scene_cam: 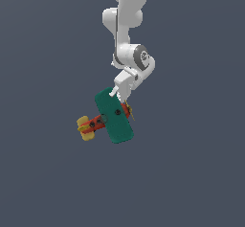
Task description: Pick up the object and move it to a goal position.
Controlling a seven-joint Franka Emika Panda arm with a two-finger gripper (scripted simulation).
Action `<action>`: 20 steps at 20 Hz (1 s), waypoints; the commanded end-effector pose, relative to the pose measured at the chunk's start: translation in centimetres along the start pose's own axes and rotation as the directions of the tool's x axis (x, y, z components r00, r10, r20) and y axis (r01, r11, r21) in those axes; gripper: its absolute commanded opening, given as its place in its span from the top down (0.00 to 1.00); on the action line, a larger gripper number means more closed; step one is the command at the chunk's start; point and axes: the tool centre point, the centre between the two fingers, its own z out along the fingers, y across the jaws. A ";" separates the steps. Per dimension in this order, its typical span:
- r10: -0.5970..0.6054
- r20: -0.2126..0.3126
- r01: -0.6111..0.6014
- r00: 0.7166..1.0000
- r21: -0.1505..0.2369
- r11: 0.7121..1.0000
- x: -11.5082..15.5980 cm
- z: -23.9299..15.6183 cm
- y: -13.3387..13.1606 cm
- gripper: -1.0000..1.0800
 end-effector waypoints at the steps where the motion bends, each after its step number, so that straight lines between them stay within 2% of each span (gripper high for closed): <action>1: -0.006 -0.041 0.007 0.999 0.007 1.000 5.1 -0.8 -0.2 1.00; 11: -0.008 -0.039 0.008 0.999 0.004 1.000 14.3 -1.4 2.0 1.00; 20: -0.009 -0.039 0.009 0.999 0.000 1.000 18.6 -1.5 3.1 1.00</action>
